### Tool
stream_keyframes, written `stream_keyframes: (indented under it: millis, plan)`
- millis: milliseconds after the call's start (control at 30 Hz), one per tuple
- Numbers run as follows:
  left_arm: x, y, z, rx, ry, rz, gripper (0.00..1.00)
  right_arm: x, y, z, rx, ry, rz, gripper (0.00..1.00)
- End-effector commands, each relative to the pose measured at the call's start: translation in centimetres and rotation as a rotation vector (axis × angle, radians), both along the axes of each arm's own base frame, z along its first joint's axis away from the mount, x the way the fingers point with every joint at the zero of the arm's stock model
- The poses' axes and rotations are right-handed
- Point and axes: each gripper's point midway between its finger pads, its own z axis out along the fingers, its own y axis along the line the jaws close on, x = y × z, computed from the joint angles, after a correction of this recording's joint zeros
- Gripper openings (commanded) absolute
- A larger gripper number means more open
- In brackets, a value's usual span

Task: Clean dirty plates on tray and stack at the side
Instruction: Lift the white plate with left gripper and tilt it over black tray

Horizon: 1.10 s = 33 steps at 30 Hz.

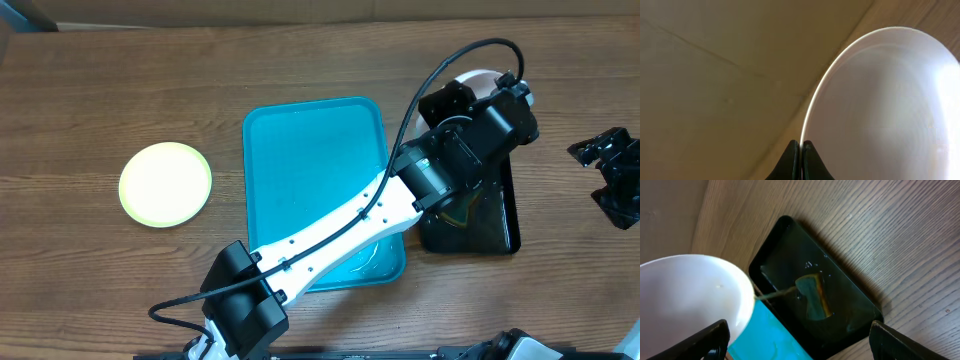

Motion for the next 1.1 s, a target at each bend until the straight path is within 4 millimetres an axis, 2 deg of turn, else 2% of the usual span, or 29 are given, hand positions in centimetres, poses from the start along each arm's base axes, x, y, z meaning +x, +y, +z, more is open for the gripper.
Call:
stream_keyframes:
  millis: [0,433,1067]
  plan:
    - [0.2,0.4,1.5,0.137,-0.079,0.014,0.04,0.2,0.2,0.4,-0.006,-0.018,0.017,0.91]
    - [-2.0,-1.5,2.5,0.181,-0.129,-0.018,0.04,0.3,0.2,0.4,-0.009,-0.021,0.017,0.91]
    - [-1.9,-1.0,2.7,0.144,-0.136,0.029,0.04,0.2,0.2,0.4,-0.007,-0.018,0.017,0.91]
